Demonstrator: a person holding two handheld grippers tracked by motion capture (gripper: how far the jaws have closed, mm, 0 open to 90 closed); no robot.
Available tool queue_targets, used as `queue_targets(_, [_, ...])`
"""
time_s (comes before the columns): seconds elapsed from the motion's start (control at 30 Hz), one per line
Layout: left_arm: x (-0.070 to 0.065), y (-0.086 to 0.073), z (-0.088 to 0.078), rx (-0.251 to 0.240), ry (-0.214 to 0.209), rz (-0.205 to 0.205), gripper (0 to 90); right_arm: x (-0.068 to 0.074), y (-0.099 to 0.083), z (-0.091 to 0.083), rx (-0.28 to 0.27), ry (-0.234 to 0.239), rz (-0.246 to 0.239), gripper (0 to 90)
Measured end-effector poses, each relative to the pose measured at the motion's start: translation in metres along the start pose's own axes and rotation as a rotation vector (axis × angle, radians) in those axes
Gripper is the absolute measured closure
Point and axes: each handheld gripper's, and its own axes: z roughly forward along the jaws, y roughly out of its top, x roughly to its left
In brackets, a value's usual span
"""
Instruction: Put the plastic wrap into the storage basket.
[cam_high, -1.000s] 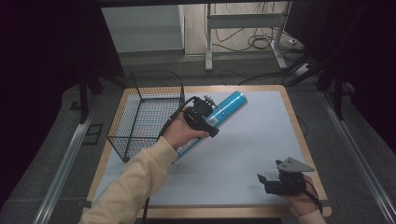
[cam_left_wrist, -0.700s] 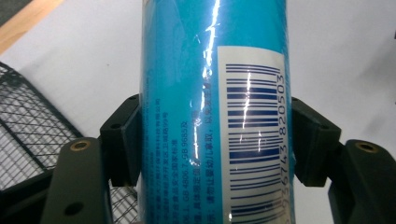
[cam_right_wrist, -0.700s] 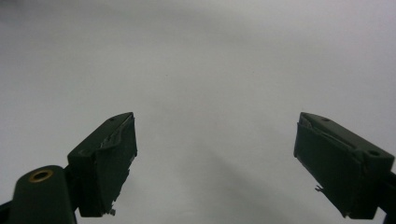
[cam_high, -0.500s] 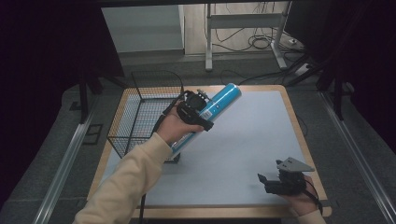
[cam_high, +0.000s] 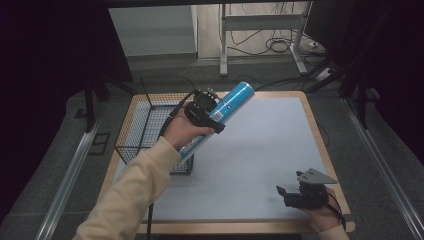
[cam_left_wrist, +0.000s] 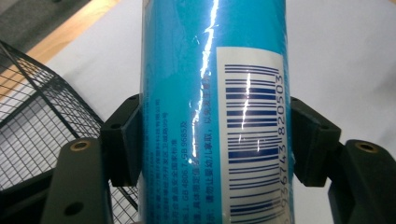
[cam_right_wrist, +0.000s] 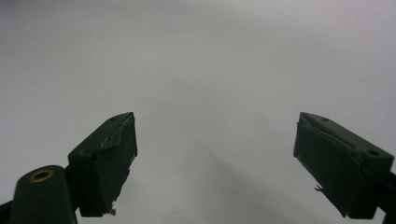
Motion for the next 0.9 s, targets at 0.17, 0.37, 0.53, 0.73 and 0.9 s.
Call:
queue_targets(0.17, [0.004,0.002,-0.002,-0.001,-0.001,-0.015,31.6,0.001,0.000,0.000,0.004,0.003,-0.001,13.5])
queue_targets(0.37, [0.004,0.005,-0.004,0.005,-0.004,-0.013,31.6,0.001,0.000,0.001,0.002,0.001,0.000,13.5])
queue_targets(0.53, [0.001,0.008,-0.008,0.000,-0.004,-0.007,31.6,0.001,0.000,0.001,0.002,0.001,-0.001,13.5])
queue_targets(0.73, [0.001,0.017,-0.014,0.003,0.001,0.002,31.6,0.001,0.000,0.000,0.002,0.001,0.001,13.5])
queue_targets(0.9, [0.006,0.025,-0.023,-0.003,0.013,-0.001,31.6,0.000,-0.001,0.001,0.005,0.001,0.000,13.5])
